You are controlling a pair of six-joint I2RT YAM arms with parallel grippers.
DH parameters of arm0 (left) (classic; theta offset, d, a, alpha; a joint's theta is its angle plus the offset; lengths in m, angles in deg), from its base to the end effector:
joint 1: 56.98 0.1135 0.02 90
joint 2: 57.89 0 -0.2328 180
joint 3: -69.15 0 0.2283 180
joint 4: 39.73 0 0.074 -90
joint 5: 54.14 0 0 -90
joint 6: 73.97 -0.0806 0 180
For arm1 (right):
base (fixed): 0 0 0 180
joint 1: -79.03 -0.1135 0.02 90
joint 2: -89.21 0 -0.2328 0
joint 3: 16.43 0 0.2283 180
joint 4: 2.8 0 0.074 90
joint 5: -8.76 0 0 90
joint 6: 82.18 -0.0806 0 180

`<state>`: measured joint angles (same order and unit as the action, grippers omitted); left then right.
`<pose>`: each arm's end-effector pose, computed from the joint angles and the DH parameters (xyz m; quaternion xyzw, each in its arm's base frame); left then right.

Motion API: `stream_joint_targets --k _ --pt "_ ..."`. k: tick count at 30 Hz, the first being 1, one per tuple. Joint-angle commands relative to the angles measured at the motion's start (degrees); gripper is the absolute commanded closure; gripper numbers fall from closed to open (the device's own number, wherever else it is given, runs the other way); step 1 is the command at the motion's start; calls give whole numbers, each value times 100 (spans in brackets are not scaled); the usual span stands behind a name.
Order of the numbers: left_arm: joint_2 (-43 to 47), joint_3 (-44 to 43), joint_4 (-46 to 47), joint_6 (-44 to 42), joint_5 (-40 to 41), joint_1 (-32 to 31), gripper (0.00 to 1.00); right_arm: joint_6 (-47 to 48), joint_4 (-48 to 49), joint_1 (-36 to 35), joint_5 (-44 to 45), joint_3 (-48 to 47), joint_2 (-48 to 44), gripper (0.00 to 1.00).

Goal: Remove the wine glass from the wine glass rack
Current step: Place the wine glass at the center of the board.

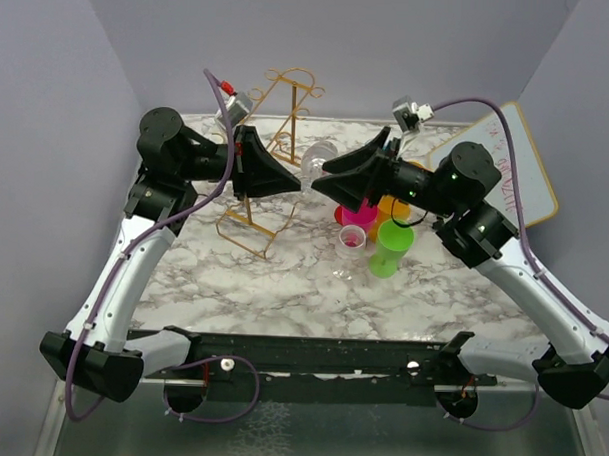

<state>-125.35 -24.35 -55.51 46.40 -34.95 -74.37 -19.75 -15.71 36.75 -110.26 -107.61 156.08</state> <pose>0.2013 -0.1428 0.4466 0.3827 0.5694 -0.5928 0.4217 0.1796 0.2161 0.4501 -0.2708 0.5833 0.5590 0.5234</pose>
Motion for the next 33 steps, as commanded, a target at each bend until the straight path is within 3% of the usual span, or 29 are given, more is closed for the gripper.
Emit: stream_joint_targets --k 1,3,7,10,13,17,29,33 --pt "276 181 62 -429 -398 -55 100 117 -1285 405 818 -852 149 34" --pt "505 301 62 -804 -572 -155 100 -110 -2046 1054 553 -1345 403 34" --pt "959 613 62 -1604 -798 -362 100 -834 -1385 2110 -1033 -833 486 33" --pt "1049 670 62 -1831 -895 -496 100 -2015 101 2499 -2297 -61 589 33" --pt "1198 821 62 -2181 -1008 -615 100 -3013 1664 2607 -2817 717 490 31" --pt "1321 1042 62 -2617 -1077 -731 100 -3766 2739 2611 -3548 988 616 31" --pt "1137 1270 62 -3319 -996 -946 100 -4236 3423 2611 -4034 1301 593 31" --pt "1155 1276 62 -3298 -987 -959 100 -3692 2662 2611 -3620 1267 486 33"
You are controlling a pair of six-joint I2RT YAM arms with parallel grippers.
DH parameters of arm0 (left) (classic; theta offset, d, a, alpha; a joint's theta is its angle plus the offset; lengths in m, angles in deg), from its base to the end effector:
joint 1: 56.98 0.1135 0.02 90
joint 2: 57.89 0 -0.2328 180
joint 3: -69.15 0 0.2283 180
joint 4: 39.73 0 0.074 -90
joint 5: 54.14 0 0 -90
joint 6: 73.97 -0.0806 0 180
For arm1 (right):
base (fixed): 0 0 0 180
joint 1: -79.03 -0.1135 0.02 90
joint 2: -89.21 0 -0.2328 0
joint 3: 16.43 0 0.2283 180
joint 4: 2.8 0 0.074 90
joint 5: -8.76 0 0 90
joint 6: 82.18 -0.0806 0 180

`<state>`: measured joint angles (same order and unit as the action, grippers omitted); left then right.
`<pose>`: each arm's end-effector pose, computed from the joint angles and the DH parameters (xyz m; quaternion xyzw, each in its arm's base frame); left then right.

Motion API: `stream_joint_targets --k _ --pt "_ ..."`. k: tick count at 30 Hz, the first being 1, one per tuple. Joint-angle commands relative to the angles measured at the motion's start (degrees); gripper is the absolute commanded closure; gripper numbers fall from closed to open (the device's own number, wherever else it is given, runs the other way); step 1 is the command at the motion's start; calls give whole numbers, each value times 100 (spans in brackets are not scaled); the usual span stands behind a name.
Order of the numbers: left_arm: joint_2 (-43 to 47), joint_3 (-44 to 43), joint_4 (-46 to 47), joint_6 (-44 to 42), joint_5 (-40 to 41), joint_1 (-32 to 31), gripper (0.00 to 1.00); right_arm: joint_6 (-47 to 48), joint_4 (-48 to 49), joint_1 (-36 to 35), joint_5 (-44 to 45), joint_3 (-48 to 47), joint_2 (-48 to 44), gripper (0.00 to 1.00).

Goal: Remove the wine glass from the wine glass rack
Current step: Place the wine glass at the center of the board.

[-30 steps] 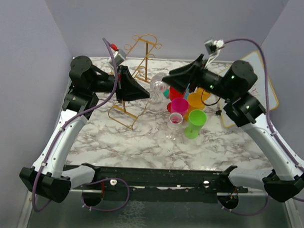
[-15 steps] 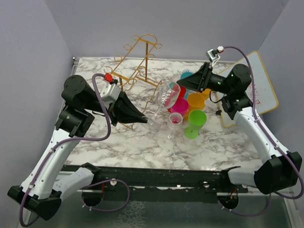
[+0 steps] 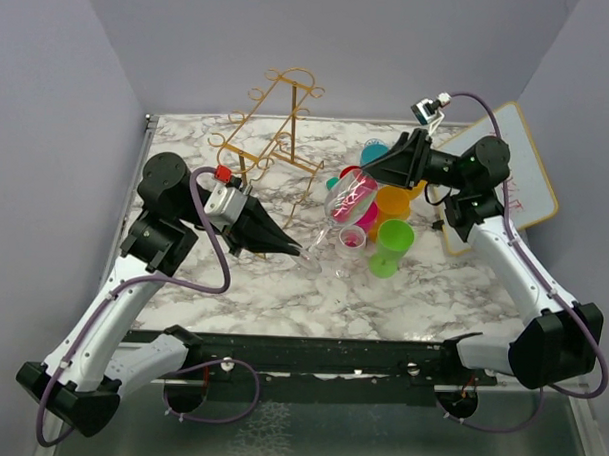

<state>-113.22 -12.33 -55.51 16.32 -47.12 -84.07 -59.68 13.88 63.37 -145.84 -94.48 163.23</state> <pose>0.1194 -0.1509 0.4207 0.6062 0.3487 -0.5483 0.4586 0.2550 0.1471 0.3917 -0.1853 0.6243 0.6887 0.3186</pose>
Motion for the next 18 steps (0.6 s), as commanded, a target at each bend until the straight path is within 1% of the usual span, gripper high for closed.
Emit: stream_joint_targets --k 1,3,5,7,9,12,14,18 --pt "-37 76 62 -285 230 15 100 577 -719 -51 204 -86 -290 33" --pt "19 85 62 -270 246 11 100 1200 -1614 -51 781 -207 -407 33" --pt "81 104 62 -218 268 11 100 1582 -2382 -52 1343 -400 -485 33" --pt "125 117 62 -197 294 13 100 1643 -2552 -43 1567 -425 -525 33" --pt "132 128 62 -203 330 11 100 1426 -2370 -38 1649 -350 -549 32" --pt "76 91 62 -217 343 11 100 890 -1772 -25 1549 -122 -561 32" --pt "40 62 62 -256 337 11 100 615 -1306 -25 1228 -44 -510 32" --pt "-7 36 62 -318 359 3 100 453 -883 -25 536 -122 -442 32"
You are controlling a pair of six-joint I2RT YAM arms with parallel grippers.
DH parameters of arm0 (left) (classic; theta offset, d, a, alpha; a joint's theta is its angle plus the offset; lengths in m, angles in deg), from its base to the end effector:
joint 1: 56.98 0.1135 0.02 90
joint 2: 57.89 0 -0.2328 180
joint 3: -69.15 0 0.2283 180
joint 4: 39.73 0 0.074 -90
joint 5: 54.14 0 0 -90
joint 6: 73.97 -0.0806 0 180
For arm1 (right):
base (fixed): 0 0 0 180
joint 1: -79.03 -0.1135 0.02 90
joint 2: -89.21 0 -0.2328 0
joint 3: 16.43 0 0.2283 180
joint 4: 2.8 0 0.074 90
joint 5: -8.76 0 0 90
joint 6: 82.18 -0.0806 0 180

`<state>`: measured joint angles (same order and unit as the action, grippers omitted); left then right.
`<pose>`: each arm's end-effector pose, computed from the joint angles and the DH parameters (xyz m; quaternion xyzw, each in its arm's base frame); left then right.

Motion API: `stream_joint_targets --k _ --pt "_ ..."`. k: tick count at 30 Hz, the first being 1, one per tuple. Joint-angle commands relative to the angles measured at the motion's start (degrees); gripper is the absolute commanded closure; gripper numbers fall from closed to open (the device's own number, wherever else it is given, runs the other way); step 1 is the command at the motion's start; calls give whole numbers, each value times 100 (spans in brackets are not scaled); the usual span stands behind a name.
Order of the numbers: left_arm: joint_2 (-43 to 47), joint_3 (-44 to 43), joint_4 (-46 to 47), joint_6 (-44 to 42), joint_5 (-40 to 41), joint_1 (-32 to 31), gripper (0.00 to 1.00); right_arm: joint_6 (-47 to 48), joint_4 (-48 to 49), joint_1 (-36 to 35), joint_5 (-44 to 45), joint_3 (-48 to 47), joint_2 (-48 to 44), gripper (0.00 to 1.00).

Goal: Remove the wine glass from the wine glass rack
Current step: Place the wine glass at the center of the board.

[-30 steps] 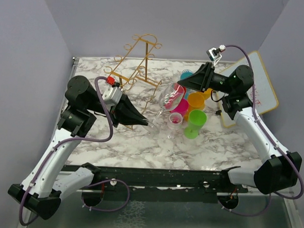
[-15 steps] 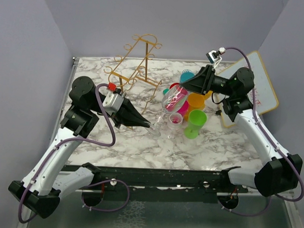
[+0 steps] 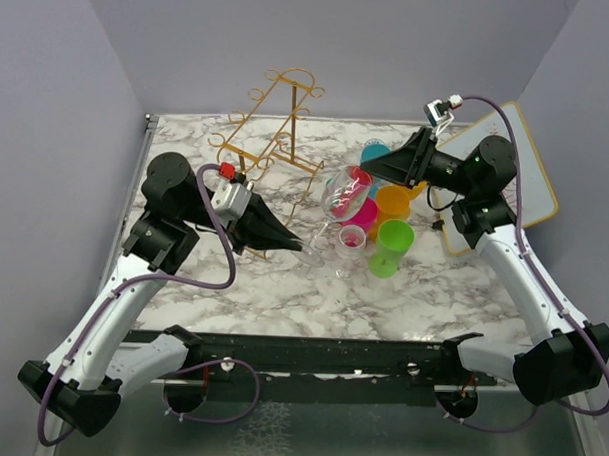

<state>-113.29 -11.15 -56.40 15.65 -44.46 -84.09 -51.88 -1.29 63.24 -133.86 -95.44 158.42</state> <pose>0.1254 -0.1534 0.4138 0.5925 0.3701 -0.5443 0.4646 0.2548 0.1386 0.3941 -0.1054 0.6553 0.6466 0.3762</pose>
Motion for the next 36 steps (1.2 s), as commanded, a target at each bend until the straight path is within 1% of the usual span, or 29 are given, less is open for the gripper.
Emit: stream_joint_targets --k 1,6,8,12,16,19,29,33,36 --pt "-17 -86 152 -259 101 4 100 -327 640 -12 -766 -65 30 32" --pt "-63 -120 152 -287 89 -2 100 -362 792 -12 -1015 -65 -90 34" --pt "-76 -129 152 -304 95 -4 100 -399 786 -12 -1107 -95 -102 38" --pt "-125 -133 152 -351 42 0 100 -1025 1647 -12 -1685 8 8 44" --pt "-219 -160 152 -376 -60 -8 100 -1741 2611 -12 -2192 132 114 53" --pt "-326 -232 152 -431 -177 -20 100 -2029 2970 -16 -2445 124 145 55" --pt "-669 -288 234 -850 -448 -22 100 -2166 3046 -20 -2880 77 -57 64" --pt "-791 -312 394 -846 -546 -14 100 -2167 3036 -20 -2995 85 -188 69" --pt "-905 -344 452 -849 -644 24 100 -2133 3031 -20 -3061 101 -313 75"
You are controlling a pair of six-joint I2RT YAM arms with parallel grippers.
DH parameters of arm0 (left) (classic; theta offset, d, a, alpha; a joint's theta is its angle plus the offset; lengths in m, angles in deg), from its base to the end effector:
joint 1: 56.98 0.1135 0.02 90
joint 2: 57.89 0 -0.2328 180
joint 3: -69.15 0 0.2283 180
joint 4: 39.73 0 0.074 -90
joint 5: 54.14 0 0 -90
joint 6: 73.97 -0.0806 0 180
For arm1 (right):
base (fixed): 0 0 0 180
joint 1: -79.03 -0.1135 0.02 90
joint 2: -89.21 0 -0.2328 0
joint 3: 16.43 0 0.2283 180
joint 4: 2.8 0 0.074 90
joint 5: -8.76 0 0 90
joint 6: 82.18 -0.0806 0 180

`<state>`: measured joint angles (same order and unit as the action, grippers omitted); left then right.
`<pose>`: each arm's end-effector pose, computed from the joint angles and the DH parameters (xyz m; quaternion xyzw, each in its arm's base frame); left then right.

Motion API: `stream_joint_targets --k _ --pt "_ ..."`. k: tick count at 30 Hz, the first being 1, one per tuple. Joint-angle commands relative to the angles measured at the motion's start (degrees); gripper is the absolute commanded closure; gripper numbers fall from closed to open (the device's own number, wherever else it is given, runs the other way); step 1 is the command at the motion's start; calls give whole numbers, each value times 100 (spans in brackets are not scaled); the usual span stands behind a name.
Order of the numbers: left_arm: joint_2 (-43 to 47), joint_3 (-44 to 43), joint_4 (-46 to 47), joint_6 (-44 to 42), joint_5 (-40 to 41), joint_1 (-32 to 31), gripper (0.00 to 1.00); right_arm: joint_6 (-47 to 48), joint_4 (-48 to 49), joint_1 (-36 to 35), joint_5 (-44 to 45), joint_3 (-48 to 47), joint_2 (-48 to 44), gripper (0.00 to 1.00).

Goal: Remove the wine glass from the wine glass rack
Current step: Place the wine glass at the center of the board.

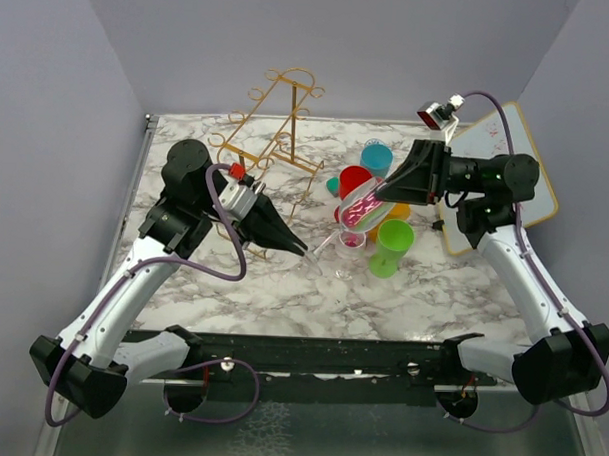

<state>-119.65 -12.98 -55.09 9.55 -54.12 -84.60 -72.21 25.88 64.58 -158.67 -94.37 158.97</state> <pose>0.1377 -0.1630 0.4045 0.6385 0.3039 -0.5651 0.4250 0.2115 0.1357 0.4193 -0.2813 0.5963 0.7023 0.2684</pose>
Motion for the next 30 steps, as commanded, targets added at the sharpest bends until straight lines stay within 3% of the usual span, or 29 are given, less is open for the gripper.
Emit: stream_joint_targets --k 1,6,10,16,24,26,29,30 --pt "-297 -173 330 -237 308 87 100 -74 285 -154 -580 -7 -407 78" --pt "-353 -124 386 -238 330 178 100 166 30 -154 -564 -47 -551 98" --pt "-360 -107 374 -180 423 217 100 596 -447 -154 -517 -78 -616 100" --pt "-257 -4 302 -192 672 230 90 792 -704 -154 -460 -64 -637 100" --pt "-300 -80 -164 -220 701 269 83 1934 -2099 -156 -281 -180 -669 99" --pt "-280 -85 -437 -303 742 289 77 2264 -2457 -154 -259 -209 -659 100" --pt "-159 -76 -899 -700 854 318 53 3109 -3623 -154 -167 -432 -647 100" --pt "-122 -48 -945 -721 900 318 51 3264 -3798 -154 -126 -478 -635 100"
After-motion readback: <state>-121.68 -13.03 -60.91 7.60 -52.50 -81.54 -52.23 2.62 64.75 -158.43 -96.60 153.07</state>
